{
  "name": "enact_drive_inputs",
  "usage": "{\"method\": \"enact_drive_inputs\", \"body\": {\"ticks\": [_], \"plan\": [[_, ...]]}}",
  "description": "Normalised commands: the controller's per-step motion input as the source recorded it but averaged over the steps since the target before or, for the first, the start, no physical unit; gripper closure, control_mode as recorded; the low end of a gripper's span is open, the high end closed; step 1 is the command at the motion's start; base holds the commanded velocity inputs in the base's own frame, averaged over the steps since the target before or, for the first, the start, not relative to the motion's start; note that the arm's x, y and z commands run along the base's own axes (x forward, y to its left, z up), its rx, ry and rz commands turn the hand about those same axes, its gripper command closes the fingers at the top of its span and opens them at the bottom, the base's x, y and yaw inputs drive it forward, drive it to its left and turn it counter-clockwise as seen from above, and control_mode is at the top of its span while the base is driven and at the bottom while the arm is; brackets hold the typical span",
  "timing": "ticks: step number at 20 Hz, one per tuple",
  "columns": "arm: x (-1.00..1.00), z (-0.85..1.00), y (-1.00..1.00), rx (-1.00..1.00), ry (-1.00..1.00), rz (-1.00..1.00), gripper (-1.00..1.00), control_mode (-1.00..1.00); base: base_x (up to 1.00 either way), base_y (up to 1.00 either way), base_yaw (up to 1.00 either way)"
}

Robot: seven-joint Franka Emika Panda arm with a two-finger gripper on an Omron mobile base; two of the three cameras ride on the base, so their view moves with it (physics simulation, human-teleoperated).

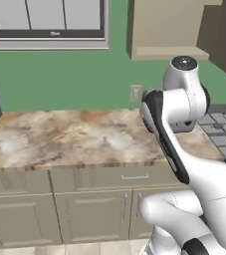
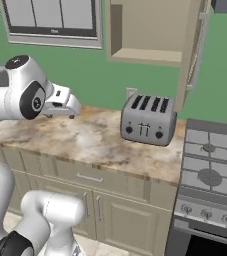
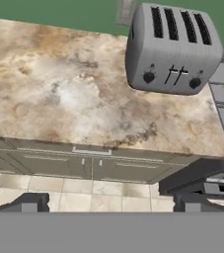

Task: Open the cabinet. Pick the spray and place it next to the sink. Then close the cabinet.

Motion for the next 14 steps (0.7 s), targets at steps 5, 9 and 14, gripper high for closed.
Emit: {"method": "enact_drive_inputs", "body": {"ticks": [5, 9, 14], "plan": [[0.00, 0.00, 0.00, 0.00, 0.00, 0.00, -1.00, 1.00, 0.36, 0.11, -0.32], [0.00, 0.00, 0.00, 0.00, 0.00, 0.00, -1.00, 1.00, 0.39, 0.23, -0.17], [0.00, 0.00, 0.00, 0.00, 0.00, 0.00, -1.00, 1.00, 0.50, 0.00, 0.00]]}}
